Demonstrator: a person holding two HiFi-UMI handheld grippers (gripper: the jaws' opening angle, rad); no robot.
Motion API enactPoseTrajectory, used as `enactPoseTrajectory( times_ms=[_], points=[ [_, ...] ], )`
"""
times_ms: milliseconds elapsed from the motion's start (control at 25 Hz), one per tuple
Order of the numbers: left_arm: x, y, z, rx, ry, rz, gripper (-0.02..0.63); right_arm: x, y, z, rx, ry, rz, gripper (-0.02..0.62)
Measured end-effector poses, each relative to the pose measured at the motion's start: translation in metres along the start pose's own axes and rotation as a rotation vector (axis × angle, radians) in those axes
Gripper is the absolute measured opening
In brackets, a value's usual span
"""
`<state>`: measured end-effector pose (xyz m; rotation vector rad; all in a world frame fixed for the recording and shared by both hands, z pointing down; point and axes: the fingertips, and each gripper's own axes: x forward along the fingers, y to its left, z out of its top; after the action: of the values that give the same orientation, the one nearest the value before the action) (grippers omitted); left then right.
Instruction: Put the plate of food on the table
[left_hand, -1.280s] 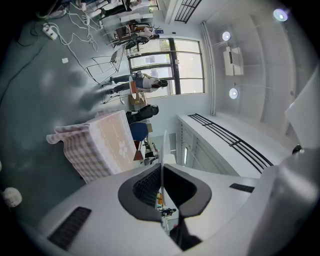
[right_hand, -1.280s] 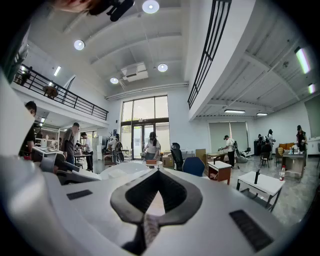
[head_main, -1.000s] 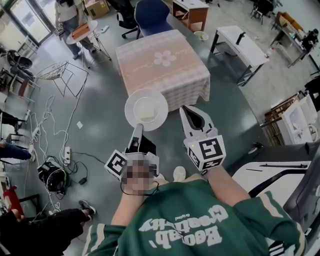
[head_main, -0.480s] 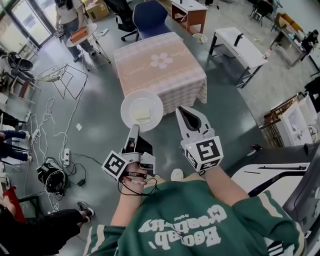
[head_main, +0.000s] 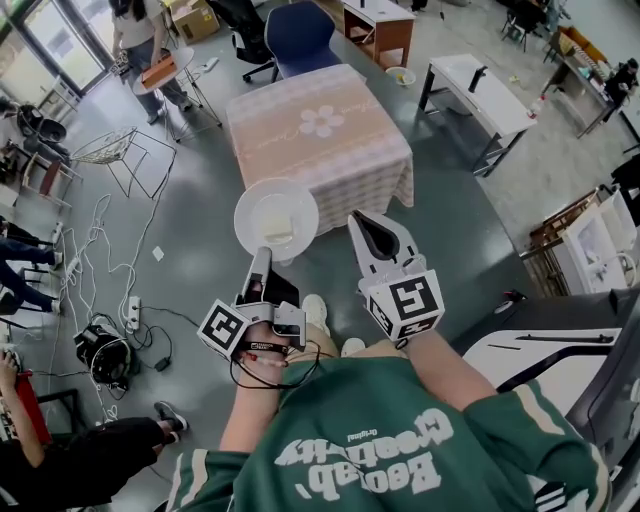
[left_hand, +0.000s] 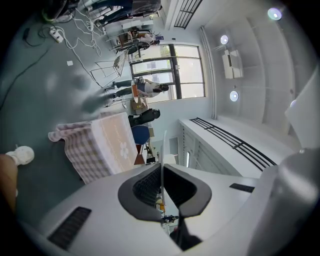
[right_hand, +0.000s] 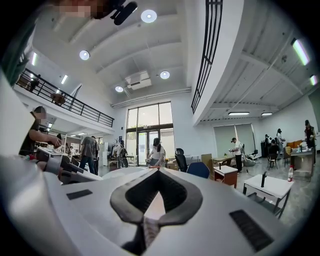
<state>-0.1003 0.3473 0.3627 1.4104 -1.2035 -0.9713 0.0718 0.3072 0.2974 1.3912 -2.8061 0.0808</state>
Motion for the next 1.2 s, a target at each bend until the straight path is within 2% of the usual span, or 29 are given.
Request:
enactPoseTrajectory(
  times_ms=[560, 1200],
  points=[
    [0.069, 0.016, 0.018, 0.014, 0.024, -0.017, 0.021, 0.046, -0.032, -0.014, -0.023, -0.016, -0.022, 0.014],
    [0.170, 0.051, 0.061, -0.040, 0.059, 0.051, 0.021, 0.149, -0.078, -0.023, -0.038, 0.029, -0.066, 0.014]
  ],
)
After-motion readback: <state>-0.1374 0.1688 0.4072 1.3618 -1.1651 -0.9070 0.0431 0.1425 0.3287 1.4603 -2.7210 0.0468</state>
